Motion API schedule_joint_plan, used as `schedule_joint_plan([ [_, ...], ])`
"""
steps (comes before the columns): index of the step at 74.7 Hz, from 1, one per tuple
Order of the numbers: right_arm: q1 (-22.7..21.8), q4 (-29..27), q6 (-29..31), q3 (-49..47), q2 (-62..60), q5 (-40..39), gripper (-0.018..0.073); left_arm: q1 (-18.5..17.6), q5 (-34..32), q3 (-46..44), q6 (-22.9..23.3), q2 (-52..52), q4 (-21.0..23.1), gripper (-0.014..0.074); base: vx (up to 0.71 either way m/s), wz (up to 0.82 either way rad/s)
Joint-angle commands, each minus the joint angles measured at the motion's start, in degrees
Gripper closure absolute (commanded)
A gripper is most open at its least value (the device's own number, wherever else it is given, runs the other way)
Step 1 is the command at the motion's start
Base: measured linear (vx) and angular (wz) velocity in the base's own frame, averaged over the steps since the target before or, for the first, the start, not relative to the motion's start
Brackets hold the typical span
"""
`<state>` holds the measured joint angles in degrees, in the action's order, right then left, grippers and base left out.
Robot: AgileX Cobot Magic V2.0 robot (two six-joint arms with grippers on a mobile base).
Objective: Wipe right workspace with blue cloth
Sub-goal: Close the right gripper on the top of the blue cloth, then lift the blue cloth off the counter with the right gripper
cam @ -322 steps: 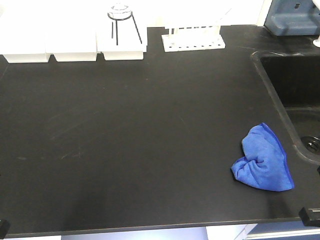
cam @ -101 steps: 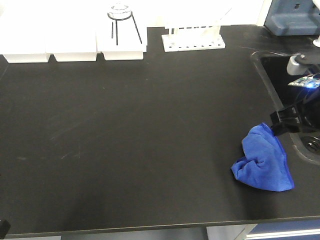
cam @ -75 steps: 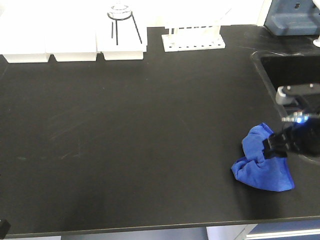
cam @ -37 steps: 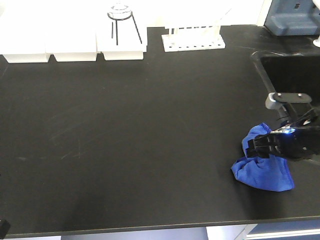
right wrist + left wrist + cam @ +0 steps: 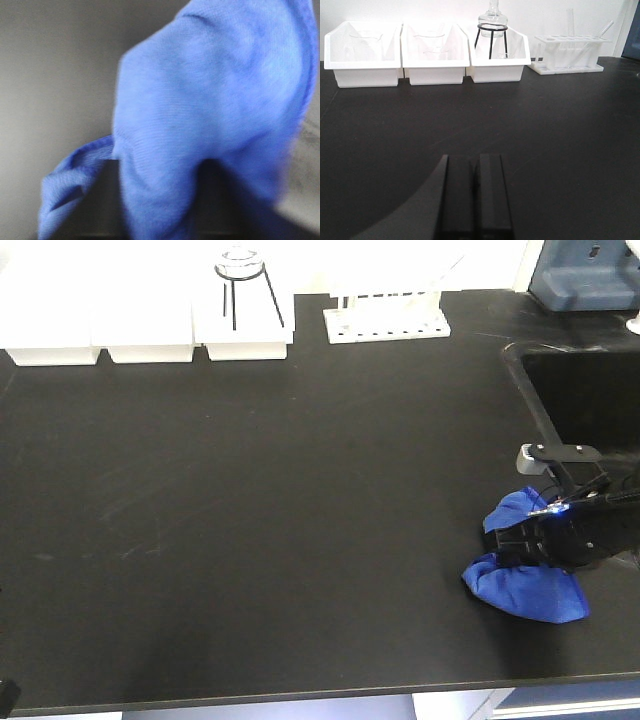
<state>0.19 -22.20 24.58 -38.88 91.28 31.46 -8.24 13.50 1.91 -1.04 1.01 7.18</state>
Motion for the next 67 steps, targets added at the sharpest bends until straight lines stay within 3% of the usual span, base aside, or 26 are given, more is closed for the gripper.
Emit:
schedule_joint_plan([
  [1, 0.0, 0.3, 0.7, -1.3, -1.6, -0.4, 0.0484, -0.4, -4.7, -1.4, 0.3, 0.0, 0.2, 0.0603, 0.0, 0.0],
  [5, 0.0, 0.8, 0.6, -1.3, -1.7, 0.3, 0.0573, -0.4, -4.7, -1.4, 0.3, 0.0, 0.2, 0.0603, 0.0, 0.0],
  [23, 0.0, 0.9, -0.3, -1.3, -7.5, 2.7, 0.0563, -0.4, -4.7, -1.4, 0.3, 0.0, 0.2, 0.0603, 0.0, 0.0],
  [67, 0.0, 2.2, -7.3, -1.3, -46.1, 18.8, 0.0562, -0.4, -4.7, -1.4, 0.3, 0.0, 0.2, 0.0603, 0.0, 0.0],
])
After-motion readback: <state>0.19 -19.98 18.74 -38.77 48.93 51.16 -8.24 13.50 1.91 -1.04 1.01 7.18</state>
